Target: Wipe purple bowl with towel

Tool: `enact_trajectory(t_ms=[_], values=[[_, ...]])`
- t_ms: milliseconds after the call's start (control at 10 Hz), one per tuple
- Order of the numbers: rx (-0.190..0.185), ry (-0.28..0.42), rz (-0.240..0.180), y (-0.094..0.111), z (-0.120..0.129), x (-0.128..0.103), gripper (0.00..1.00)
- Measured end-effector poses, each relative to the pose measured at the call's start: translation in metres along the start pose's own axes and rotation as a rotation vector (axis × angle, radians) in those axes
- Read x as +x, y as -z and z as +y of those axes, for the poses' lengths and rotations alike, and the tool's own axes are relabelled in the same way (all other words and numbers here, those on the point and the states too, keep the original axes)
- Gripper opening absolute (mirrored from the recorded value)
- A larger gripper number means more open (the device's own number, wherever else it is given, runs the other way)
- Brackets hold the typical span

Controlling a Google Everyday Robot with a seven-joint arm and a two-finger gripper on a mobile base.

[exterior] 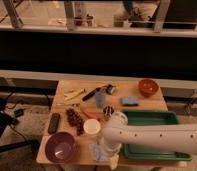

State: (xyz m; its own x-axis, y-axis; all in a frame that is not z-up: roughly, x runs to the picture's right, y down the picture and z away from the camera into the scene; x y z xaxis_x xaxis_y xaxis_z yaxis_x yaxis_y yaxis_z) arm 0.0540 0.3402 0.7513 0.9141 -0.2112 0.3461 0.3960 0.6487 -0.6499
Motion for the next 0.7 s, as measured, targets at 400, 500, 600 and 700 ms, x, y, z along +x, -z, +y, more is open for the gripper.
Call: enact_trajectory(t_ms=[400,500,600,700], values=[[0.001,0.003,0.004,0.0010,-0.0014,0.0008,0.41],[0.001,0.004,0.004,0.0026,-0.0018,0.0005,0.32],[0.000,0.007,0.004,0.0040,-0.0019,-0.0002,0.25],[-0.004,0.003,0.004,0.0054,0.0004,0.0010,0.14]])
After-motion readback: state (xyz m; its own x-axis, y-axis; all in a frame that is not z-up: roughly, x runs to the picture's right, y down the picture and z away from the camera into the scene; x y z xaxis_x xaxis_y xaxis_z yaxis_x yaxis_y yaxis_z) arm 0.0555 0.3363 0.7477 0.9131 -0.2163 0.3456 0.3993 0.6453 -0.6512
